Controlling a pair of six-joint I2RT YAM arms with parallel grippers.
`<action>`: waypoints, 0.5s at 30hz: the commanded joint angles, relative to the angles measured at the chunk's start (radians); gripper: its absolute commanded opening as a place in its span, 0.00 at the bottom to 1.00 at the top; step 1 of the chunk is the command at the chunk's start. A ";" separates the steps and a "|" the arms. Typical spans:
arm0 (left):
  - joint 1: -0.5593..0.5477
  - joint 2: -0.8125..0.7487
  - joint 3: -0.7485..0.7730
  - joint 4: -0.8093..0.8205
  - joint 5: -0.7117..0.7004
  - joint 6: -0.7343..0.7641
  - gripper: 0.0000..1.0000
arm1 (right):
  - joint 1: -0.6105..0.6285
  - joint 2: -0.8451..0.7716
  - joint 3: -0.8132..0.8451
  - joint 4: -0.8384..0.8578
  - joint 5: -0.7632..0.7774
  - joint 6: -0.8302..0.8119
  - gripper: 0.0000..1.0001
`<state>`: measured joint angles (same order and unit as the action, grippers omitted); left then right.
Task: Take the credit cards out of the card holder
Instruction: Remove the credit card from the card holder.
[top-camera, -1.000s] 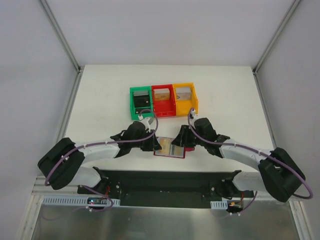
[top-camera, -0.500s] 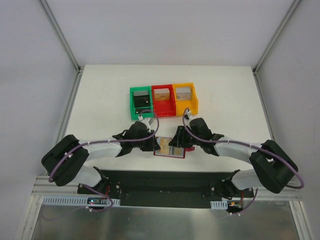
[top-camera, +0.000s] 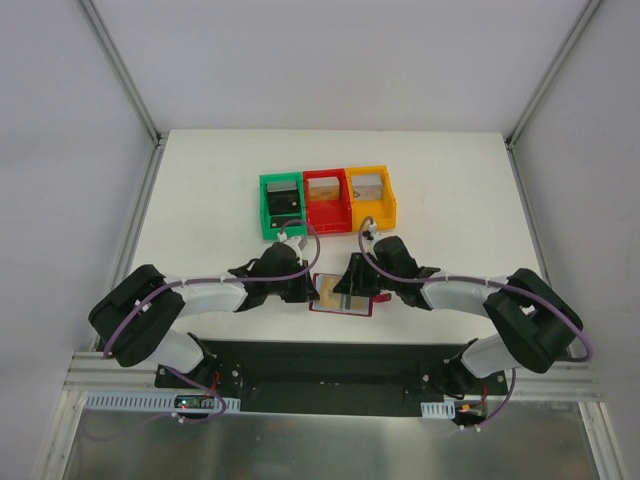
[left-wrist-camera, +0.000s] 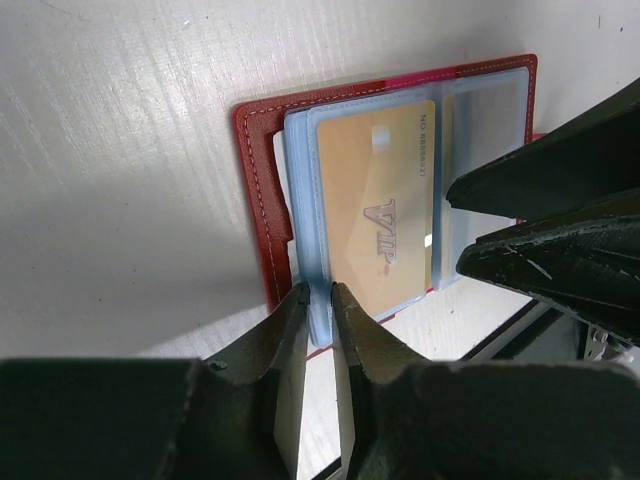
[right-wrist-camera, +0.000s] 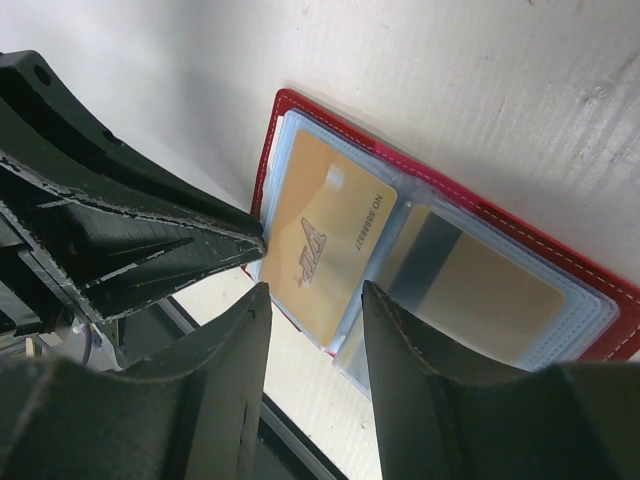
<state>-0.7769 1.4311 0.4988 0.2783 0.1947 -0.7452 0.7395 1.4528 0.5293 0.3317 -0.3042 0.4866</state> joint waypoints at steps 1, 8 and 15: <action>0.004 0.022 0.012 -0.044 -0.049 -0.005 0.14 | 0.004 0.017 0.018 0.059 -0.009 0.012 0.44; 0.004 0.026 0.012 -0.067 -0.072 -0.006 0.10 | 0.005 0.040 0.009 0.059 0.007 0.021 0.43; 0.004 -0.032 0.004 -0.090 -0.098 -0.003 0.11 | 0.004 0.046 -0.003 0.058 0.013 0.029 0.43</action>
<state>-0.7773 1.4322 0.5018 0.2634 0.1558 -0.7513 0.7395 1.4910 0.5289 0.3634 -0.3008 0.5018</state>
